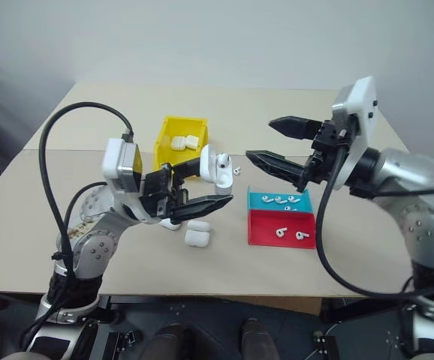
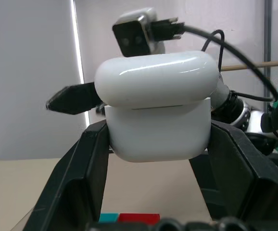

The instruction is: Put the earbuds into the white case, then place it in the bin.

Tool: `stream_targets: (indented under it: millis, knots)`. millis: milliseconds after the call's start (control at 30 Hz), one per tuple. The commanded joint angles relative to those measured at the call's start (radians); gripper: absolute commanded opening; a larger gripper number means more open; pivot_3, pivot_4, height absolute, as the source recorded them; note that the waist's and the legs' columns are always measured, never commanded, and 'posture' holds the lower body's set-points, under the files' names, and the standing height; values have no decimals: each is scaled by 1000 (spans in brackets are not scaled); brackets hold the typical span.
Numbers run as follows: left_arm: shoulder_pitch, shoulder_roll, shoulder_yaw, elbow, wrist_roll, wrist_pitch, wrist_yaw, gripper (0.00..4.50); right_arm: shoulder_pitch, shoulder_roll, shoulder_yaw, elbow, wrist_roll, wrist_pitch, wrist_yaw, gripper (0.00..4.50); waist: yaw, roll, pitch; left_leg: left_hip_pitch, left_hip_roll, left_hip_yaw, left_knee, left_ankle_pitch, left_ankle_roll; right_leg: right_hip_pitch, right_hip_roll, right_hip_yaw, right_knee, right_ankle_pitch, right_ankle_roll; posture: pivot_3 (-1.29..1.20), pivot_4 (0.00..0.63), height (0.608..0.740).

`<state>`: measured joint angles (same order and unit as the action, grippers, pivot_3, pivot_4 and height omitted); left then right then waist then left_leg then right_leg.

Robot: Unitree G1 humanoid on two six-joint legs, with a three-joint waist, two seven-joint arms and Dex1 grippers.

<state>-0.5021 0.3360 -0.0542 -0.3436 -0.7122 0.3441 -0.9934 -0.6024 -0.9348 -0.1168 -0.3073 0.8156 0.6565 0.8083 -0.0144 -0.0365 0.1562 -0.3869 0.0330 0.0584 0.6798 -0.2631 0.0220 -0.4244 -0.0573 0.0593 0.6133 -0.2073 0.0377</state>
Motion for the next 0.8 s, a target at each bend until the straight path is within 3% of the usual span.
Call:
stream_targets:
  millis: [33, 133, 267, 300, 467, 633, 767, 800]
  knots:
    - [-1, 7, 20, -44, -13, -14, 11, 2783, -78, -69, 181, 141, -270, -143, 160, 4468, -3, 0, 0, 0, 0, 1, 0, 0, 0, 0, 0, 0, 0, 0, 0, 0, 150, 740]
    - [16, 19, 29, -54, -7, -18, 18, 2783, -181, -64, 399, 311, -558, -317, 257, 4468, -9, 0, 0, 0, 0, 1, 0, 0, 0, -1, 0, 1, 0, 0, 0, 0, 150, 740]
    - [28, 22, 35, -64, 5, -27, 35, 2783, -320, 48, 561, 583, -781, -511, 330, 3596, -14, 0, 0, 0, 0, 2, 0, 0, 0, -1, 0, 1, 0, 0, 0, 0, 150, 740]
    - [32, 22, 37, -70, 8, -29, 43, 2783, -358, 84, 592, 670, -829, -560, 342, 3596, -14, 0, 0, 0, 0, 2, 0, 0, 0, -2, 0, 1, 0, 0, 0, 0, 150, 740]
    - [55, 39, 55, -98, 13, -33, 73, 2783, -503, 224, 684, 1058, -1011, -787, 333, 3596, -13, 0, 0, -1, 0, 2, -1, 0, 0, -2, -1, 1, -1, 1, 0, 0, 150, 740]
    - [79, 65, 71, -134, 7, -26, 109, 2783, -584, 309, 688, 1281, -1082, -932, 362, 3596, -7, 1, 0, -2, 0, 1, -1, 0, 0, -2, -2, 0, -1, 1, 0, 0, 150, 740]
    - [90, 80, 77, -155, 1, -23, 128, 2783, -615, 340, 673, 1373, -1116, -991, 381, 2710, -8, 1, 0, -1, 0, 0, -2, 0, 0, -3, -2, 0, 0, 1, -1, 0, 150, 740]
    - [92, 84, 78, -159, 0, -22, 131, 2783, -621, 347, 669, 1390, -1124, -998, 380, 2710, -8, 1, 0, -1, 0, 0, -2, 0, 0, -3, -2, 0, 0, 1, -1, 0, 150, 740]
